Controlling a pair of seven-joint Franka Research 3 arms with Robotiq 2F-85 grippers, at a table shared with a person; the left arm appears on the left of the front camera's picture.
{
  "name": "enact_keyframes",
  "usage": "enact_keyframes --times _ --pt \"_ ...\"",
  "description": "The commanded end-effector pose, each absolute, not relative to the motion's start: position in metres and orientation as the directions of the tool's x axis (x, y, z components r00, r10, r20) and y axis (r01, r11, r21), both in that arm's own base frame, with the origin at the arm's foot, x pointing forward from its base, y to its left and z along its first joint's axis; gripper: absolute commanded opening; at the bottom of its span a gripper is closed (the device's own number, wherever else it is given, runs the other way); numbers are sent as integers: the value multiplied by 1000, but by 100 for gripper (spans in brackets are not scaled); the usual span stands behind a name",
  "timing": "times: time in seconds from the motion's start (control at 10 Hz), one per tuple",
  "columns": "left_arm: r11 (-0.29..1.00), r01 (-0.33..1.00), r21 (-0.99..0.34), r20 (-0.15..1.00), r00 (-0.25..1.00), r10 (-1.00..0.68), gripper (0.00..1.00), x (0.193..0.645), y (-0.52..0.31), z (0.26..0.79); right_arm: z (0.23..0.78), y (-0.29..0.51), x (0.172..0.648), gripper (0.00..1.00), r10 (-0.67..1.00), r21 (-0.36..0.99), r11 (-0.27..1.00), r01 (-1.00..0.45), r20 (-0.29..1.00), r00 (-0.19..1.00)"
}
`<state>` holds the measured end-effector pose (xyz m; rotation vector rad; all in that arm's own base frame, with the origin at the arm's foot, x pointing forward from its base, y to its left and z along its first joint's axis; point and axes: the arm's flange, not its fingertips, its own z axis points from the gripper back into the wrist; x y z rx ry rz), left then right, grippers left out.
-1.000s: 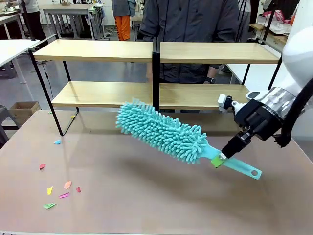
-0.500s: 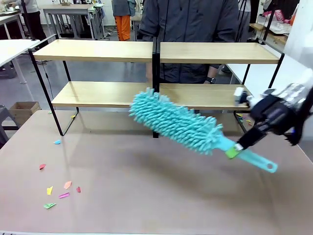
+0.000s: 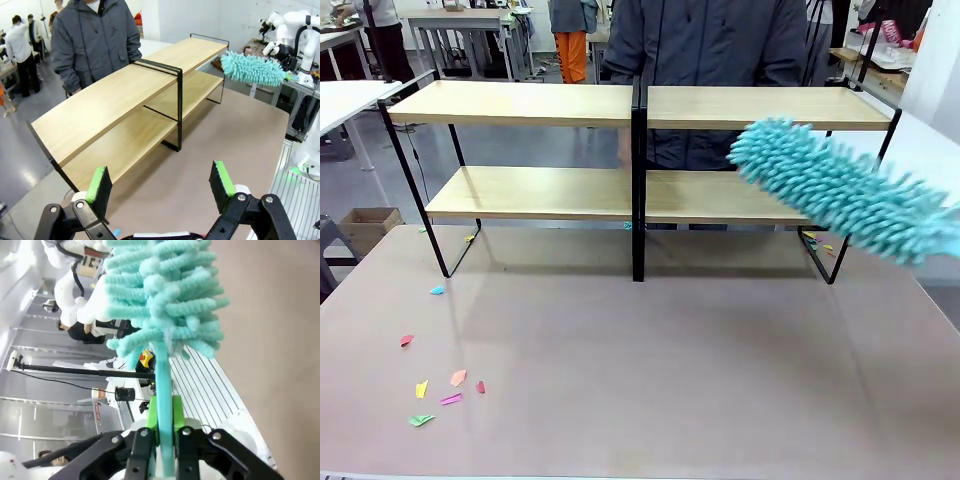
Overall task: Clean the shelves.
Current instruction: Clean another randomly selected level of the Shelf with the Duster.
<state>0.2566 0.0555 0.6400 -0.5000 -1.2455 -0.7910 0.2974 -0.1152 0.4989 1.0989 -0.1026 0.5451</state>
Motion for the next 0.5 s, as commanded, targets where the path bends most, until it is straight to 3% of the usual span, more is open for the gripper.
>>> enact_keyframes --times 0.0,0.2,0.4 --pt "639 765 79 960 113 -254 100 258 55 638 536 -134 289 12 383 810 339 -478 345 857" --pt "639 765 79 960 113 -254 100 258 55 638 585 -163 263 12 368 779 378 -500 369 854" --pt "639 765 79 960 113 -254 100 258 55 638 623 -201 236 12 217 767 460 -448 392 894"
